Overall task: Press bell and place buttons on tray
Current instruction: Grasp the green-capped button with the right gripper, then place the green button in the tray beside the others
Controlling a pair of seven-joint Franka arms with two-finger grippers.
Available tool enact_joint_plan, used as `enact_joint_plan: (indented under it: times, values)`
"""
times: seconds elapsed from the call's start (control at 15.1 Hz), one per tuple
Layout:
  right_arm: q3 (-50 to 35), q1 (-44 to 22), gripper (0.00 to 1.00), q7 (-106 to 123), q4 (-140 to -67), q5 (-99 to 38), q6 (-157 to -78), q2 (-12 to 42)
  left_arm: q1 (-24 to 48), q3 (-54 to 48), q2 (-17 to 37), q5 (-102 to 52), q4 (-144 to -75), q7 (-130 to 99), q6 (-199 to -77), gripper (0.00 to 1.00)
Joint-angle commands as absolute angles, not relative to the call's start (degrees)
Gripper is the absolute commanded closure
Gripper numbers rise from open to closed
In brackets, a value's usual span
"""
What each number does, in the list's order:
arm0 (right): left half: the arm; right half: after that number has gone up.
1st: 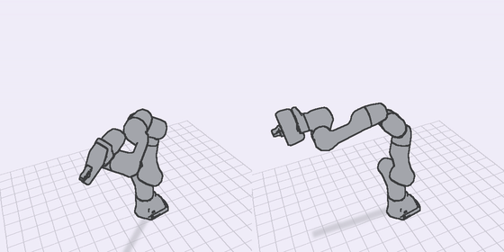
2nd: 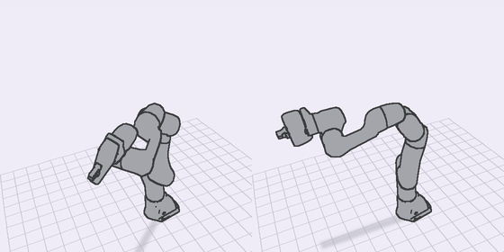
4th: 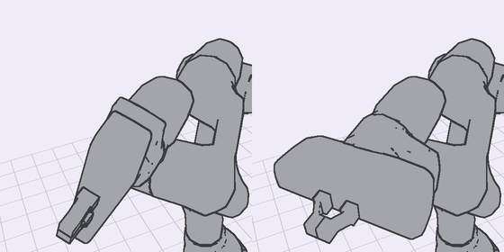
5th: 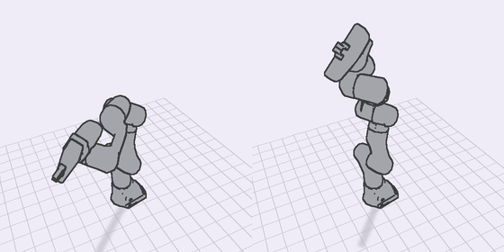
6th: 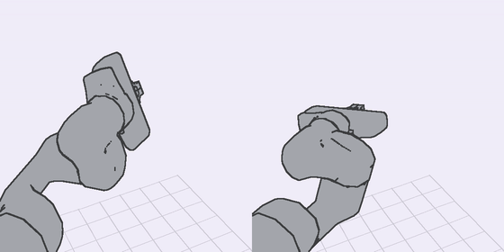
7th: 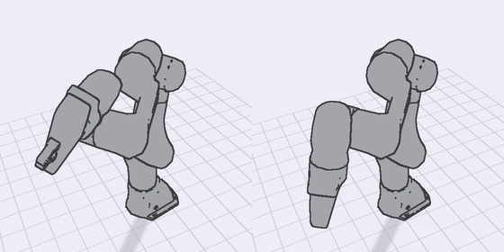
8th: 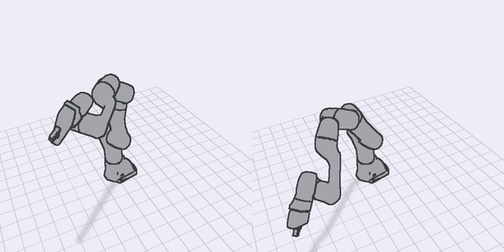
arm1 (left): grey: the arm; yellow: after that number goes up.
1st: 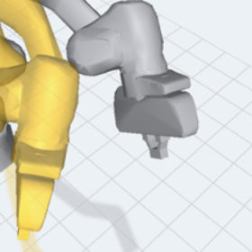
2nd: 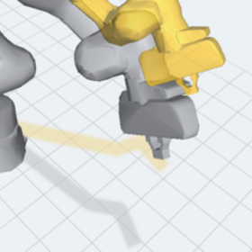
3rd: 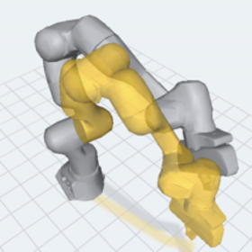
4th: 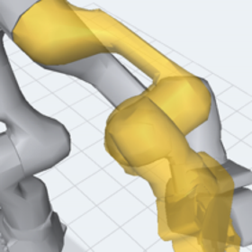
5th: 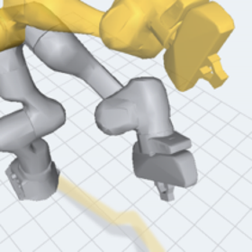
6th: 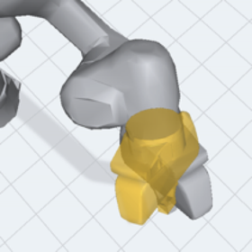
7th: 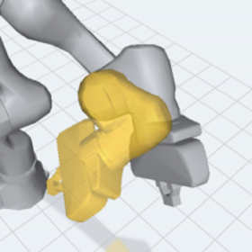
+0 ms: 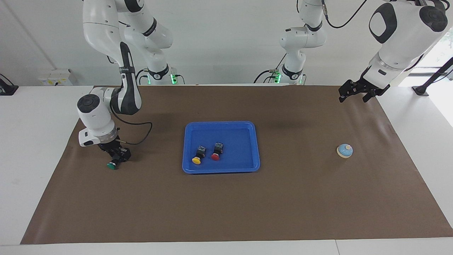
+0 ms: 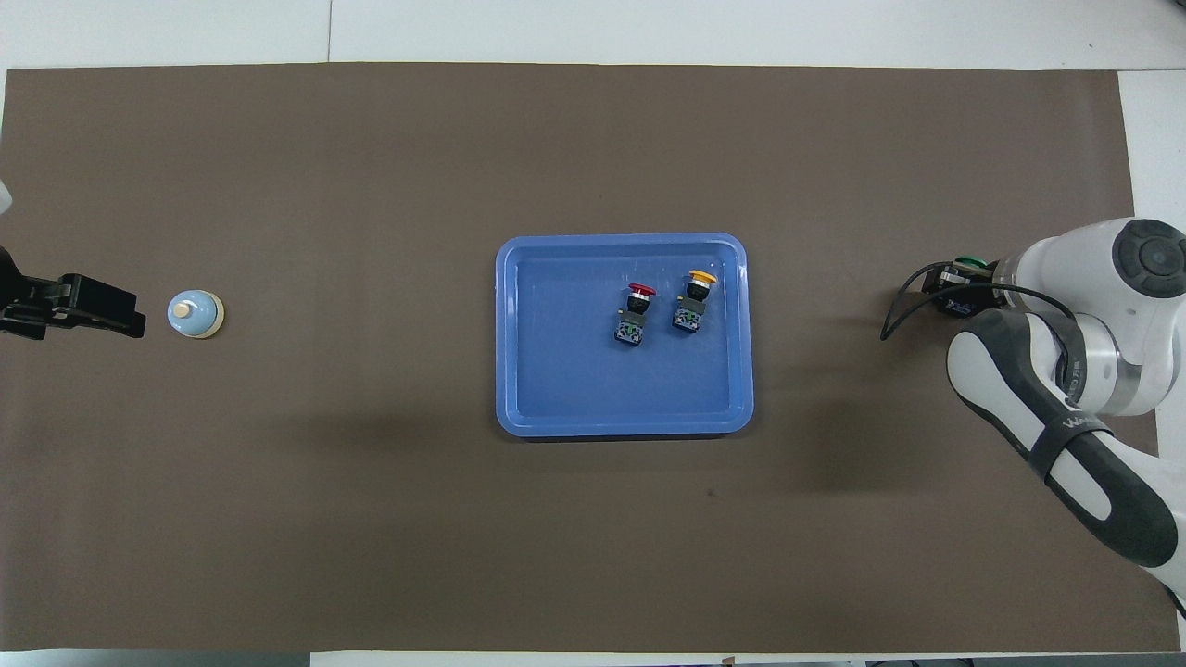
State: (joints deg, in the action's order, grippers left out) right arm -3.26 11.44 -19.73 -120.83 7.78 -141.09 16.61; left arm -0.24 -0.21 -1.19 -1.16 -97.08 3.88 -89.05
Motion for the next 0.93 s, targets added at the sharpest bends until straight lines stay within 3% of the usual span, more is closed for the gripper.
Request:
enact_joint_plan:
  times: [0.0,0.53,0.86]
  values:
    - [-4.0,12.0,1.0,-18.8,-119.3,8.3,-136.3,16.6,0.0,0.1,-2.1,-1.1,-97.9,3.3,-89.2,0.0]
    - [-14.8,10.2,1.0,-19.7,-97.1,7.0,-110.8,17.0,0.0,0.1,-2.1,-1.1,-97.9,3.3,-89.2,0.0]
    - [-14.9,-5.2,1.0,-33.1,-91.7,4.7,-109.2,18.4,0.0,0.1,-2.1,-1.1,-97.9,3.3,-89.2,0.0]
